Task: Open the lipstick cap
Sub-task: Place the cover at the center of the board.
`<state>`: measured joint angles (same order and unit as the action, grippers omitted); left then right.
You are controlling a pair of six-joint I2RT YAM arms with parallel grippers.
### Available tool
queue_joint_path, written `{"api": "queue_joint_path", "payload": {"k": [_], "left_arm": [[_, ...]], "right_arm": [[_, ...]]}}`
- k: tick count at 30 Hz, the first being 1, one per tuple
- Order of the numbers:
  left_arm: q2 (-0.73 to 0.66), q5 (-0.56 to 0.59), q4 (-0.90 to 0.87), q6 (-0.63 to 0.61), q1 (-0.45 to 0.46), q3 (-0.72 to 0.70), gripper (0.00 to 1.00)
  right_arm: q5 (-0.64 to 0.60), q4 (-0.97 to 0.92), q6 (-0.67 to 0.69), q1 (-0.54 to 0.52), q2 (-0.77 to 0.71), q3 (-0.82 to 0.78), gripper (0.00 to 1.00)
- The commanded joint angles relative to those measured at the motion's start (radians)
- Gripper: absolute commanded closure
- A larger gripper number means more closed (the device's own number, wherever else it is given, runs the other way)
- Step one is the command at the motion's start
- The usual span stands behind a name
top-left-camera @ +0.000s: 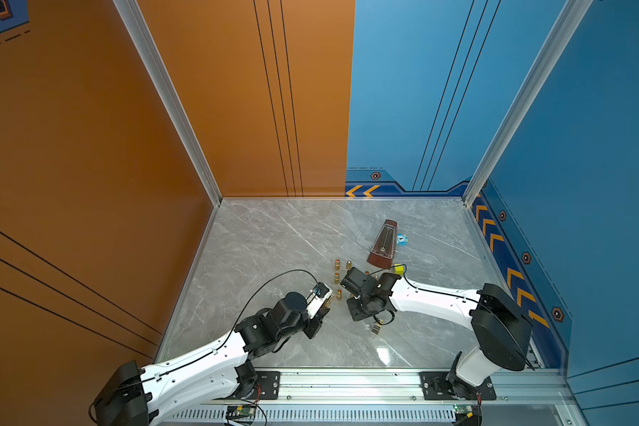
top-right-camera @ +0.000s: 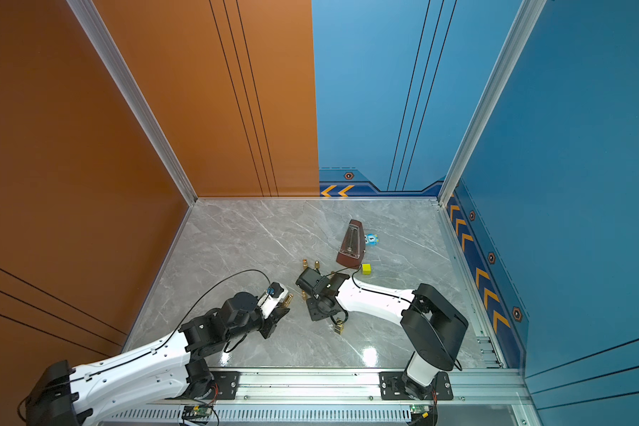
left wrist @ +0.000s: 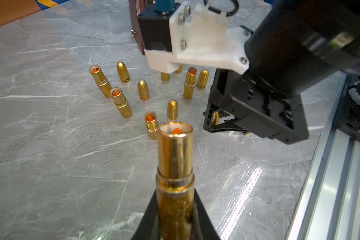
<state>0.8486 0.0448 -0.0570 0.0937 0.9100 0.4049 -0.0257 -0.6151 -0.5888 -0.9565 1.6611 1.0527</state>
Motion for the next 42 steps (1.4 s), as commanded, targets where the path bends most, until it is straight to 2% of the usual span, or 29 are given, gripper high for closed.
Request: {"api": "queue_joint_path", "payload": {"k": [1,23,36,42], "left_arm": [[-0.016,0.028,-0.012,0.009,-0.007,-0.017,1.0],[-0.036,0.038,-0.012,0.012,-0.012,-0.025,1.0],[-0.049,0.036,-0.012,0.013,-0.012,-0.028,1.0],[-0.054,0.036,-0.012,0.013,-0.013,-0.027,1.0]], "right_arm": [[-0.059,0.018,-0.018,-0.001,0.025,-0.007,0.8],[-0.045,0.078,-0.003,-0.02,0.108,-0.013,0.8],[-0.032,0.078,-0.003,-0.023,0.105,-0.022,0.7],[-0.04,0.052,-0.002,-0.019,0.047,-0.012,0.64]]}}
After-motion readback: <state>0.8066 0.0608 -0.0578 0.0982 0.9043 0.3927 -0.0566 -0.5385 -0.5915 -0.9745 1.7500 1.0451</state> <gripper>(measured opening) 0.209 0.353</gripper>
